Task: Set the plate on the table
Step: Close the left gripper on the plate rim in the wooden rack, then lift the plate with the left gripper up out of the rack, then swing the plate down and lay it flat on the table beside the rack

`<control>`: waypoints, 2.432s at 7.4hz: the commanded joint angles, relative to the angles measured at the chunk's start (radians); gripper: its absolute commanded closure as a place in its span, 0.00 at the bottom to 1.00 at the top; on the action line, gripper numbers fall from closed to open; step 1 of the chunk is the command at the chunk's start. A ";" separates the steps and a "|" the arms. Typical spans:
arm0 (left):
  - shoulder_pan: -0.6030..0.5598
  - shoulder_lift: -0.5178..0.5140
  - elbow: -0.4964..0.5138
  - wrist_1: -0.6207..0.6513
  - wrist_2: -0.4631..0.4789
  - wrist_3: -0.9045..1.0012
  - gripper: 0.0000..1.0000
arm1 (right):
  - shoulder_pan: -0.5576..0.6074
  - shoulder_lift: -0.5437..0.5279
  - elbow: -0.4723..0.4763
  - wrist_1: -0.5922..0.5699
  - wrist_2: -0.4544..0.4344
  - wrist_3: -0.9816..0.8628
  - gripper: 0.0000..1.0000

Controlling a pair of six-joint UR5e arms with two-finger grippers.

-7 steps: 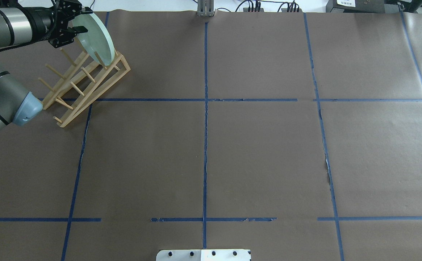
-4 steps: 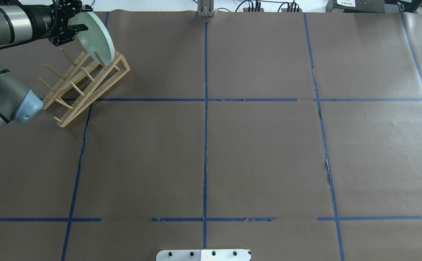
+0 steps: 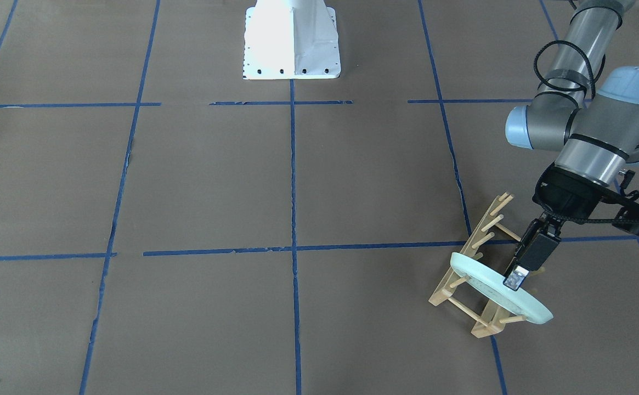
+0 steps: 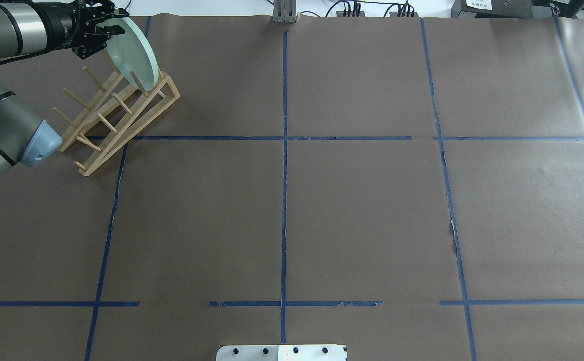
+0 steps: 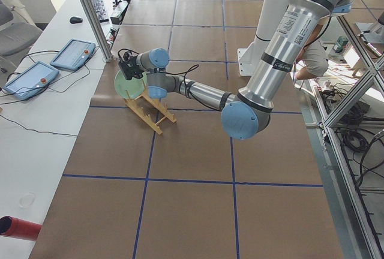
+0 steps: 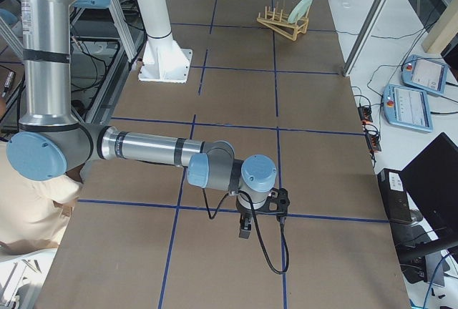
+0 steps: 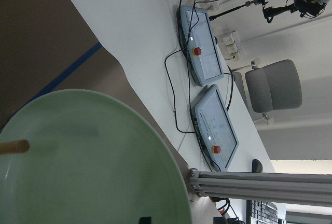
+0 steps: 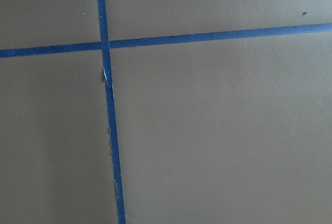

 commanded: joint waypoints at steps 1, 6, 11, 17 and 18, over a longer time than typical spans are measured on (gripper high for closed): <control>0.000 -0.002 0.001 0.001 0.001 -0.002 0.77 | 0.000 0.000 0.000 0.000 0.000 0.000 0.00; -0.121 -0.017 -0.104 0.026 -0.127 -0.002 1.00 | 0.000 0.000 0.000 0.000 0.000 0.000 0.00; -0.073 -0.089 -0.387 0.424 -0.177 -0.099 1.00 | 0.000 0.000 0.000 0.000 0.000 0.000 0.00; 0.318 -0.169 -0.459 1.246 -0.022 0.381 1.00 | 0.000 0.000 -0.002 0.000 0.000 0.000 0.00; 0.355 -0.168 -0.452 1.312 -0.022 0.436 1.00 | 0.000 0.000 0.000 0.000 0.000 0.000 0.00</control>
